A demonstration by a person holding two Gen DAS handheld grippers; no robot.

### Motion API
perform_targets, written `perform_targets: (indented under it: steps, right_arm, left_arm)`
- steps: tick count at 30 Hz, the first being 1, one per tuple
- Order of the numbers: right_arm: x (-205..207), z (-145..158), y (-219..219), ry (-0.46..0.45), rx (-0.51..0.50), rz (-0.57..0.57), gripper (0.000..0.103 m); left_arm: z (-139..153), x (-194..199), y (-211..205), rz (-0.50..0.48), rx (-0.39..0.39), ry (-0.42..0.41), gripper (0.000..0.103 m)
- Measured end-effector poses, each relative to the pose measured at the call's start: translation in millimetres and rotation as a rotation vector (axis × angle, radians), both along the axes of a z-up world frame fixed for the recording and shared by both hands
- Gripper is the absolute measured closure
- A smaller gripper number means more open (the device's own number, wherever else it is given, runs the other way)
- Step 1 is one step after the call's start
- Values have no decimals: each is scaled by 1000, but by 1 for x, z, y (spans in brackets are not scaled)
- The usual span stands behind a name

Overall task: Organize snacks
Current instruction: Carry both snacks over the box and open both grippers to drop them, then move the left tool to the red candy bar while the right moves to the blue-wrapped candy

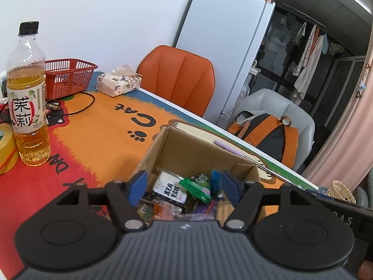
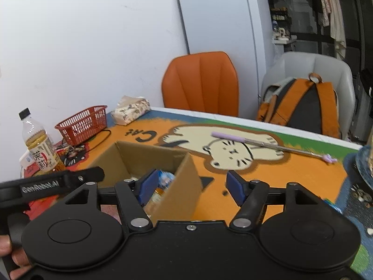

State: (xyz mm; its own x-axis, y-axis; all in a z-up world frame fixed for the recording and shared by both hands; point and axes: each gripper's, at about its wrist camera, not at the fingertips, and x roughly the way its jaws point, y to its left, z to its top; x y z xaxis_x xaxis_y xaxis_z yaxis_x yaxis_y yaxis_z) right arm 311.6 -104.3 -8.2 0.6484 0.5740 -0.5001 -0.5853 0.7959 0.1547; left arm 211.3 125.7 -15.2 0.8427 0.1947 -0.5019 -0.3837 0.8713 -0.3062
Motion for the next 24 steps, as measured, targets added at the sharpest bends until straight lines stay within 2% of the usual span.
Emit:
perform_targets:
  steps: [11, 24]
  right_arm:
    - [-5, -3, -34, 24, -17, -21, 25]
    - [-8, 11, -81, 26, -5, -45, 6]
  left_arm:
    - [6, 1, -26, -61, 12, 54, 18]
    - [22, 4, -62, -166, 32, 81, 13]
